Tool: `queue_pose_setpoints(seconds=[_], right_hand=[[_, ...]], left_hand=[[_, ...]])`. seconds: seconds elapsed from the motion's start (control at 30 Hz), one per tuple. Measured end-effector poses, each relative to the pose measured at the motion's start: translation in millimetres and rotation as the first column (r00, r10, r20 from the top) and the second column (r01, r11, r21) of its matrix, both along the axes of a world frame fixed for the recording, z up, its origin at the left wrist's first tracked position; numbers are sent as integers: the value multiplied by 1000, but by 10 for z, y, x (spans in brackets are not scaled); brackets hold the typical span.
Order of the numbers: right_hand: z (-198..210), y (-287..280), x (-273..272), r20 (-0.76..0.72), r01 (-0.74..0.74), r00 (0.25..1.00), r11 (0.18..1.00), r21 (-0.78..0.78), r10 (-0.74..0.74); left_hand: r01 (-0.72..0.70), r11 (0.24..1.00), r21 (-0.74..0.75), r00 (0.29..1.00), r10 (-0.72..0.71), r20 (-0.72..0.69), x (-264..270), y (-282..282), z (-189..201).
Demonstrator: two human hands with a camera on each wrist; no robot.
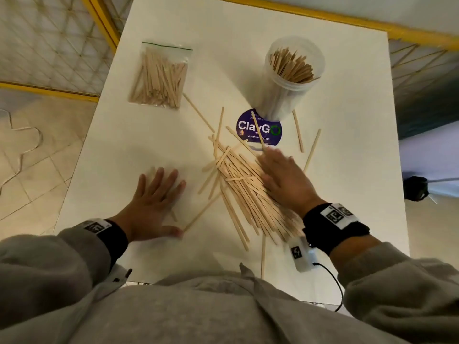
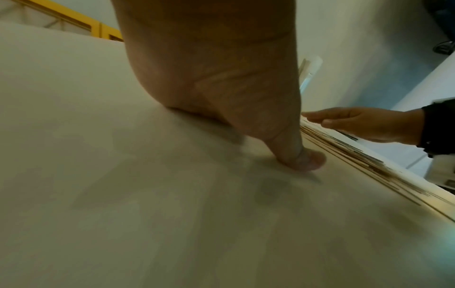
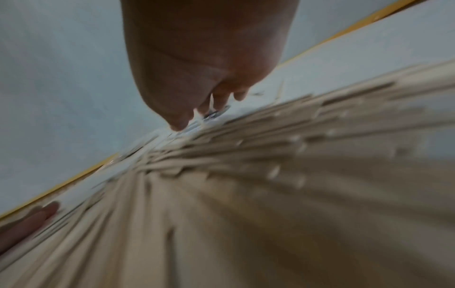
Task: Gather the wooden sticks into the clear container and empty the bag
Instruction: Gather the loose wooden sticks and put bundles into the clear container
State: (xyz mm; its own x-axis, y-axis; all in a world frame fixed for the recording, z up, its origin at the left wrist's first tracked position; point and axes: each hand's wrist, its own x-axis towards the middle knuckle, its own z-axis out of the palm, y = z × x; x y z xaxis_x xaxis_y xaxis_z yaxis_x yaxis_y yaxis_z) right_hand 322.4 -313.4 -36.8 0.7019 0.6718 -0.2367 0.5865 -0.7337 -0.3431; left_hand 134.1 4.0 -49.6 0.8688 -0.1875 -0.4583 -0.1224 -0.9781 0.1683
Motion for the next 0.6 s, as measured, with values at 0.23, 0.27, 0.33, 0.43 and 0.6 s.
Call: queue_pose_setpoints(seconds=[0.23, 0.27, 0.33, 0.43, 0.6], right_hand=[[73, 44, 696, -39, 178, 982, 971, -159, -186], [98, 129, 633, -18, 67, 997, 981, -183, -72], [79, 231, 398, -21, -24, 1000, 989, -144, 21], [5, 231, 94, -25, -15, 1000, 993, -118, 12], [-30, -73, -47, -2, 12, 1000, 986, -166, -13]], left_hand=[[63, 998, 14, 998, -63, 23, 649, -383, -19], [66, 998, 6, 998, -66, 25, 740, -462, -10], [99, 995, -22, 995, -98, 31, 872, -633, 3], [125, 987, -101, 992, -122, 29, 996, -790, 15], [-149, 982, -117, 980, 162, 113, 1430, -630, 92]])
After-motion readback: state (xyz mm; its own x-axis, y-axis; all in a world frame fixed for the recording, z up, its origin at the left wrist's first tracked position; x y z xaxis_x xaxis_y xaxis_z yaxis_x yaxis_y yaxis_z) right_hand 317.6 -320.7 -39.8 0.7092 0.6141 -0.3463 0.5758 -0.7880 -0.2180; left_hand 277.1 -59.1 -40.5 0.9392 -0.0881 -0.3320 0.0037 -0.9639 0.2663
